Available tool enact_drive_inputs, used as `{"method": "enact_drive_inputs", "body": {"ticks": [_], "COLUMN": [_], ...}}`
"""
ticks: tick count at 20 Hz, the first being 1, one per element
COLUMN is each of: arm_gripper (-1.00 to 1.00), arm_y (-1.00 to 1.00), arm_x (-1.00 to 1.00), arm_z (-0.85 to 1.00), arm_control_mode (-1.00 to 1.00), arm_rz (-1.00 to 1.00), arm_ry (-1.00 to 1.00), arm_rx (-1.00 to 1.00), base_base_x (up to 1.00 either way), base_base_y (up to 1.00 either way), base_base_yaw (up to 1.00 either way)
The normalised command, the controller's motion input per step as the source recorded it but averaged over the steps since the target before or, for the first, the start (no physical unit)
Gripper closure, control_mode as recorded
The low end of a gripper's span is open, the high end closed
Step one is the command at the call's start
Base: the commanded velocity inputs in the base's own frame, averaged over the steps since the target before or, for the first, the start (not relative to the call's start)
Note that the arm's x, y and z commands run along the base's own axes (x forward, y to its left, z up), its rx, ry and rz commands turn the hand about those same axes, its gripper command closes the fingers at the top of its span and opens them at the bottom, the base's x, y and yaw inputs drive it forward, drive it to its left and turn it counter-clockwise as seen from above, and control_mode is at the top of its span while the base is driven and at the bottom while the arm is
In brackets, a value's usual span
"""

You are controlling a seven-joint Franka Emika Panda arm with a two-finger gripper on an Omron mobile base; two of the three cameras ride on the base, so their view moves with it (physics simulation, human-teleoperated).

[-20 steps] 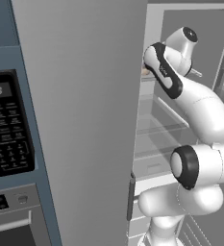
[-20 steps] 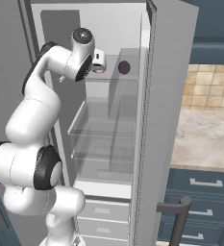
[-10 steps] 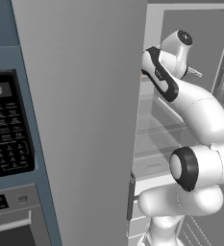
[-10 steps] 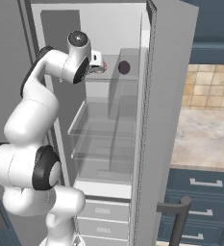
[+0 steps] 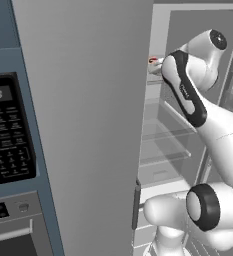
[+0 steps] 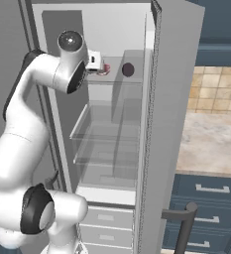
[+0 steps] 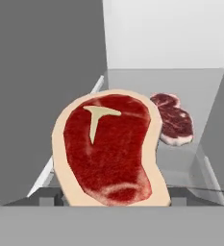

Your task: Place one eggplant and one steak in each tupperware on the nearby counter, to pack two identical lunches.

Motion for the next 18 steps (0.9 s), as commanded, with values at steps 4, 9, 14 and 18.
{"method": "enact_drive_inputs", "body": {"ticks": [4, 9, 14, 18], "arm_gripper": [1.00, 1.00, 1.00, 1.00], "arm_y": [0.02, 0.04, 0.16, 0.00], "arm_x": [-1.00, -1.00, -0.60, 0.00], "arm_z": [-0.43, -0.94, -0.59, 0.00], "arm_control_mode": [-1.00, -1.00, 1.00, 1.00], "arm_rz": [-0.09, -0.10, -0.07, 0.00], "arm_ry": [-0.01, 0.02, 0.08, 0.00], "arm_rx": [-0.11, -0.13, -0.06, 0.00], "base_base_x": [0.00, 0.00, -0.40, -1.00], "base_base_y": [0.00, 0.00, 0.23, 0.56], "base_base_yaw": [0.00, 0.00, -0.03, -0.08]}}
